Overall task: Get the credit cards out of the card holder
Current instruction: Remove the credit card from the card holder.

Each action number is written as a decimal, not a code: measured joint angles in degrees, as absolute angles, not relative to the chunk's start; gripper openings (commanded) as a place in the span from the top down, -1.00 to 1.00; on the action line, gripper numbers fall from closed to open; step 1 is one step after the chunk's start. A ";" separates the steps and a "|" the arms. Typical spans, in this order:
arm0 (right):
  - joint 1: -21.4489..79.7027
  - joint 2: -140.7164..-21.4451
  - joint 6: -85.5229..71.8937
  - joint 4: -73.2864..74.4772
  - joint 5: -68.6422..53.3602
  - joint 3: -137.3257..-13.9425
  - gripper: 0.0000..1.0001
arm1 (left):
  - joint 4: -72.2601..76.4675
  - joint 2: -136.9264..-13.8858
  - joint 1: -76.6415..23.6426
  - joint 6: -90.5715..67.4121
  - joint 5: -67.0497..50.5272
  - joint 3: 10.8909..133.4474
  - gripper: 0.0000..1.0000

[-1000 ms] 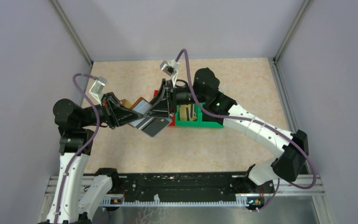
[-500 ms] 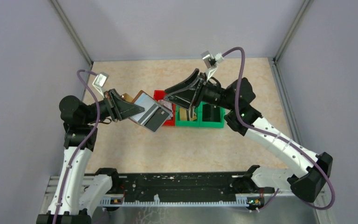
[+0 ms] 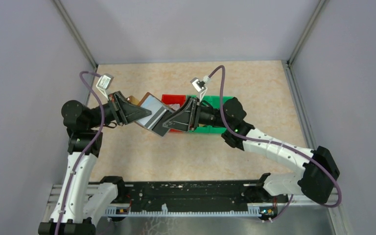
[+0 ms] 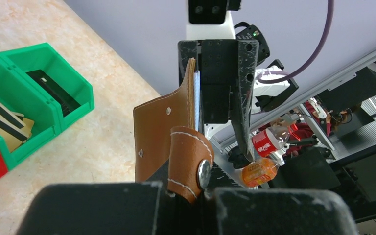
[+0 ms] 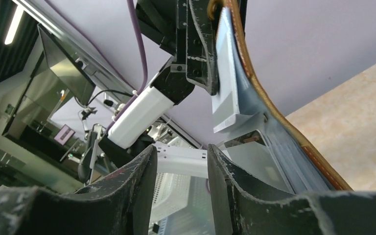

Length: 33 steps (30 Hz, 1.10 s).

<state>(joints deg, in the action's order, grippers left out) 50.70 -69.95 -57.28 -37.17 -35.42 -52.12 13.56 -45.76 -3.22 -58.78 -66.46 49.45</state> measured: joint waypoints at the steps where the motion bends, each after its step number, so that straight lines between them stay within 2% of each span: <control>1: 51.07 -70.72 -57.82 -38.50 -35.42 -52.12 0.17 | 13.85 -45.76 -3.22 -59.02 -66.46 49.45 1.00; 7: 51.66 -73.95 -59.68 -42.37 -35.05 -52.12 0.18 | 16.36 -45.65 -3.22 -61.34 -66.52 49.45 1.00; 17: 51.66 -76.25 -60.77 -47.62 -34.22 -52.18 0.31 | 16.82 -44.82 -3.22 -61.84 -66.48 49.34 1.00; 29: 51.66 -80.42 -63.68 -53.23 -33.76 -52.69 0.56 | 12.67 -42.94 -3.20 -56.45 -64.71 49.34 1.00; 33: 51.64 -82.26 -64.97 -54.83 -33.28 -53.06 0.74 | 9.34 -42.57 -3.16 -52.27 -63.83 49.67 1.00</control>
<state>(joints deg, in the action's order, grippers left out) 51.64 -82.26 -64.97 -54.83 -33.28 -53.06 9.34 -42.57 -3.16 -52.27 -63.83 49.67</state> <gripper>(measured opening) 0.195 0.042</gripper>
